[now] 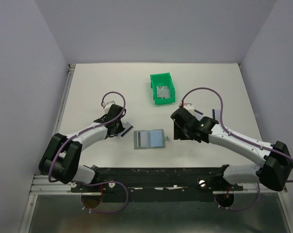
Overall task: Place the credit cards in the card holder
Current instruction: Insert the credit card into the card holder.
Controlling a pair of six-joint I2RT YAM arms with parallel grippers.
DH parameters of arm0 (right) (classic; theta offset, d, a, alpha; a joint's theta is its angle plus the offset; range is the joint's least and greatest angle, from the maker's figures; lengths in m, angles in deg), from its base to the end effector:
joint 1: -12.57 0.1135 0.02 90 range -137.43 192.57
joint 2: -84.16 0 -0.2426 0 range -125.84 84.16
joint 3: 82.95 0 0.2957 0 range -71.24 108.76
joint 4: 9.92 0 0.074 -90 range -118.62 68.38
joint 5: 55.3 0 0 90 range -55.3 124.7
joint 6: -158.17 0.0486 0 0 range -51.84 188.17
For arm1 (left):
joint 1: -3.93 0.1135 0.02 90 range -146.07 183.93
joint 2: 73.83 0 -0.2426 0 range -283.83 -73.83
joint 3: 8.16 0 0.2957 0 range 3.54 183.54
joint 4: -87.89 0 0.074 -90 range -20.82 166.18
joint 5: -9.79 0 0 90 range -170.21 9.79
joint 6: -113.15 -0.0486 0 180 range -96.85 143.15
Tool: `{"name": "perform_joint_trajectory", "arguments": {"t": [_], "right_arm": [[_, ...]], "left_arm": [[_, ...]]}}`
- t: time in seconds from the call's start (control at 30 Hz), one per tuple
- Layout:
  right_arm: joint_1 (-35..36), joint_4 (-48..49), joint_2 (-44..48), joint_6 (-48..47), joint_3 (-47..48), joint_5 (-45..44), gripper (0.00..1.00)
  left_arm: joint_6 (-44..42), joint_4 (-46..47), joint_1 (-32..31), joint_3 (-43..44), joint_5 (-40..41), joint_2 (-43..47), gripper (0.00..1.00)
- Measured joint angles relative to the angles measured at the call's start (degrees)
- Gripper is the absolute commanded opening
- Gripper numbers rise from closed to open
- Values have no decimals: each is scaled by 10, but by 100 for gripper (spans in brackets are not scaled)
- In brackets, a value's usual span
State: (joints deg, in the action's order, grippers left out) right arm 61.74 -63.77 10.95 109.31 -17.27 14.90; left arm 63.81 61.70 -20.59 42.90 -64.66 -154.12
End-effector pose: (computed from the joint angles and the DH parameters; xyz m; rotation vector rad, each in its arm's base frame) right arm 0.2089 0.2166 0.2019 -0.0652 2.5484 0.1472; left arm 0.2835 -0.1150 0.1088 -0.4542 2.4498 -0.1310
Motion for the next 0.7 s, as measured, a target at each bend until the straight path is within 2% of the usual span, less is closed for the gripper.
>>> {"name": "perform_joint_trajectory", "arguments": {"t": [0.27,0.53,0.6,0.7], "right_arm": [[0,7,7,0,-5,13,55],[0,16,23,0,-6,21,55],[0,18,26,0,-9,21,55],[0,19,28,0,-13,21,55]], "left_arm": [[76,24,-80,-35,10,5,31],[216,35,-215,-71,25,24,28],[258,19,-271,-80,26,42,32],[288,-57,-326,-71,33,72,45]]}}
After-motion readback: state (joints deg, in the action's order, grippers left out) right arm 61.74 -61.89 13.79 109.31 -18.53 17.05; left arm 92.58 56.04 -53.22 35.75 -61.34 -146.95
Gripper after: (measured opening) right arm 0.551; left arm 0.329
